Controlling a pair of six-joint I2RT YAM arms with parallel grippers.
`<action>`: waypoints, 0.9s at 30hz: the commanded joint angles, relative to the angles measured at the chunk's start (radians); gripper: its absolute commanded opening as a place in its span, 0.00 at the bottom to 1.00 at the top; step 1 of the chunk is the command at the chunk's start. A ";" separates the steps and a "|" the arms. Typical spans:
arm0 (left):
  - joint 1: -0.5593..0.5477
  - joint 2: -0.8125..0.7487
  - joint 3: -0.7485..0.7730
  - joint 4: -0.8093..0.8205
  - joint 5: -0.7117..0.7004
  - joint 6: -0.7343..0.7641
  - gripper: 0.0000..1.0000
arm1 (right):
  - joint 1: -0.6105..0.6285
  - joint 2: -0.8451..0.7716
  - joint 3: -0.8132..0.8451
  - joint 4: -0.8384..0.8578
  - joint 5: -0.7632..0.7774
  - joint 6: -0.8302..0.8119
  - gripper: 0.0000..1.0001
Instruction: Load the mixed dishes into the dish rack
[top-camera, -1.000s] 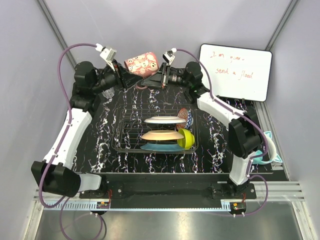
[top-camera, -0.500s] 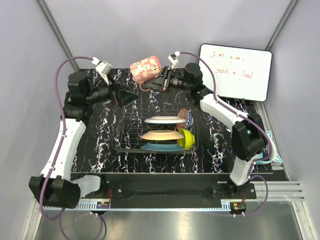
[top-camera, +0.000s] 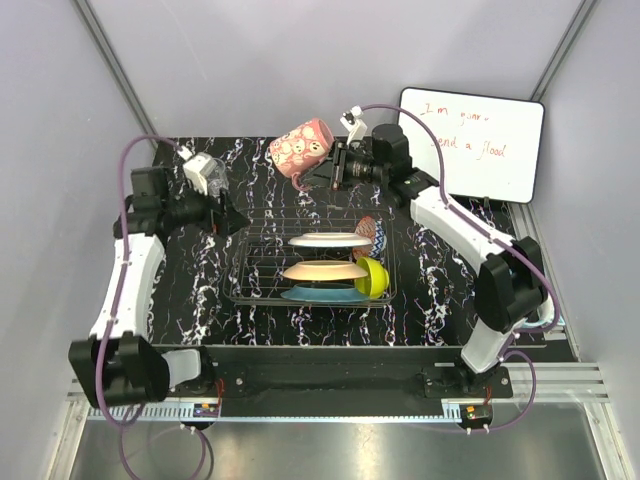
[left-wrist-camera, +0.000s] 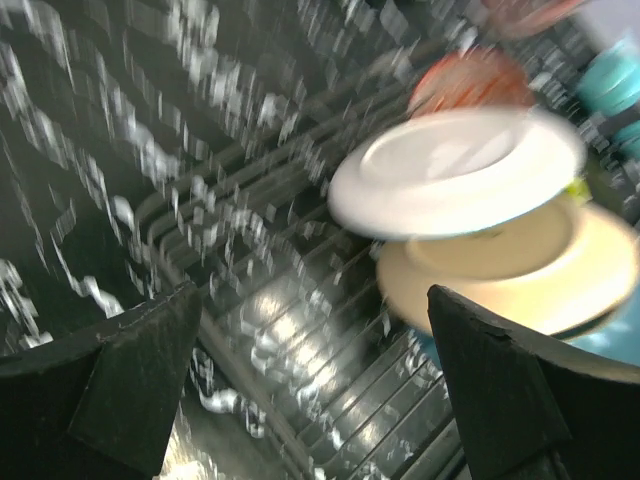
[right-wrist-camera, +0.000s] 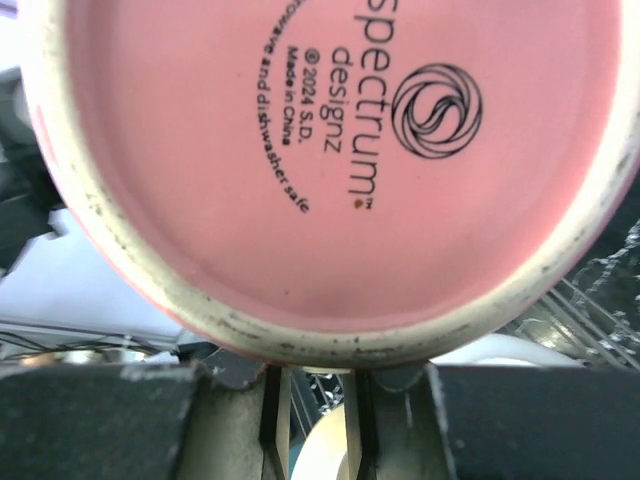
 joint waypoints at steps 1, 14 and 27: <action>0.013 0.069 -0.072 -0.032 -0.150 0.119 0.99 | 0.000 -0.149 0.106 0.029 0.036 -0.152 0.00; 0.270 0.200 -0.085 -0.054 -0.285 0.398 0.99 | 0.009 -0.091 0.189 -0.118 0.033 -0.223 0.00; -0.010 0.083 -0.283 -0.086 -0.398 0.598 0.99 | 0.184 0.100 0.449 -0.476 0.228 -0.487 0.00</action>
